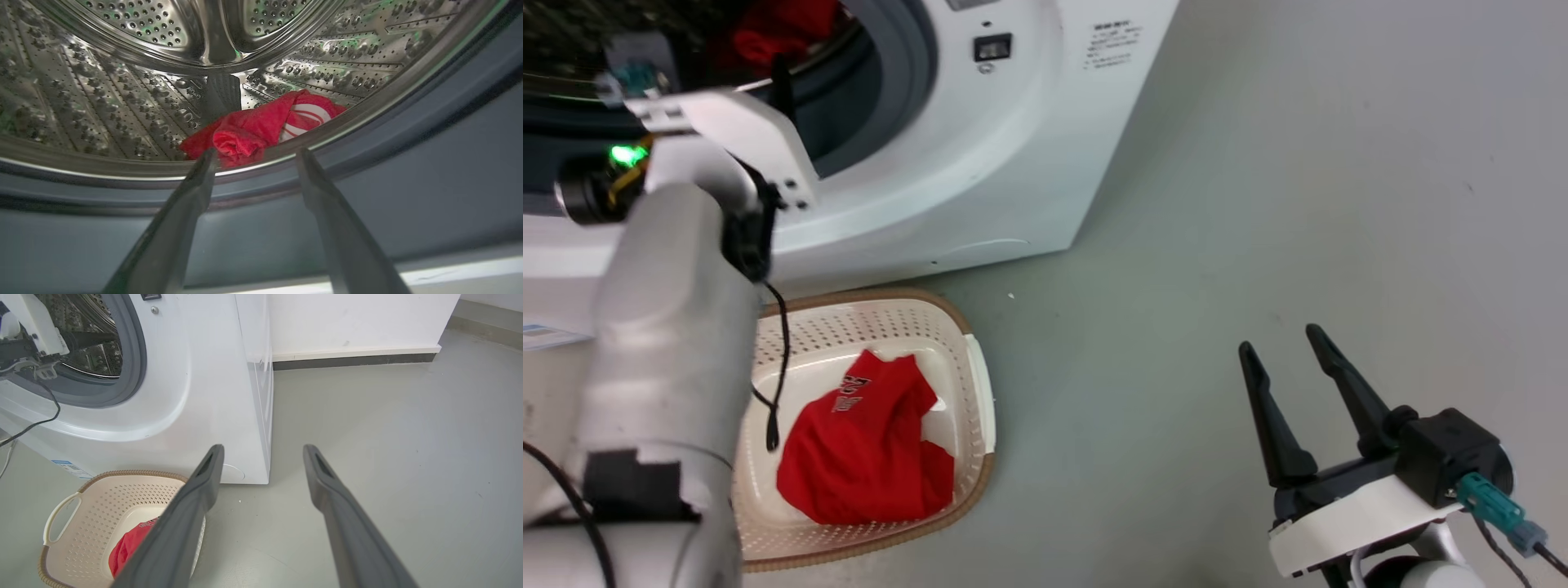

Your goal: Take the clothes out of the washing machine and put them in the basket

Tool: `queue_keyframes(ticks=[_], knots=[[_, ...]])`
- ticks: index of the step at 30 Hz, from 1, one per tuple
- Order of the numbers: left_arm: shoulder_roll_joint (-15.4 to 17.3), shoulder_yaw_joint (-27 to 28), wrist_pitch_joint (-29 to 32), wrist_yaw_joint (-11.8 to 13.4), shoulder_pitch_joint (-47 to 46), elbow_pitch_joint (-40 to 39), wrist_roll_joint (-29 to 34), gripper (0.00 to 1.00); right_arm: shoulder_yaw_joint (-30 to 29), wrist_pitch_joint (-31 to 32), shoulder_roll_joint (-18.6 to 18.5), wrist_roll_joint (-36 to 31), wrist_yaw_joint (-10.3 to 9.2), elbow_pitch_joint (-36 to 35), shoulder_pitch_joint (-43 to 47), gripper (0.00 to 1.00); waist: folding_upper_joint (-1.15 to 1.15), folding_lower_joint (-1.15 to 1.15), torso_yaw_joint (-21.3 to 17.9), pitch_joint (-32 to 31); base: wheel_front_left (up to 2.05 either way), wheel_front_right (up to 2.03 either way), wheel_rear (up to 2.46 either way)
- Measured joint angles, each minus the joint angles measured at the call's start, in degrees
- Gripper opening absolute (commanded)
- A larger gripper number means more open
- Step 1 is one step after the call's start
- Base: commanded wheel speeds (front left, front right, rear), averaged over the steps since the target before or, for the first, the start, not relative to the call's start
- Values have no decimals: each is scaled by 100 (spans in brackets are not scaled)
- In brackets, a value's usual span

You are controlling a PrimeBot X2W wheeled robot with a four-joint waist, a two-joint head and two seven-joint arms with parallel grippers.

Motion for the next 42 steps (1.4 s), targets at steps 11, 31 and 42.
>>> queue_keyframes(ticks=[11, 31, 42], knots=[[910, 42, 940, 35, -1437, 821, -4, 100, 363, -234, 0, 238, 0, 269, -235, 100, 0, 0, -645, 630, 0, 0, 0], [1780, -49, 2858, 402, -2724, 961, -7, 100, 840, -534, -1, 604, 0, 559, -428, 100, 0, -1, -1506, 1780, 0, 0, 0], [1809, -246, 1830, 554, -2425, 113, 114, 0, 903, -594, 0, 719, 0, 693, -589, 100, 0, 0, -1489, 1764, 0, 0, 0]])
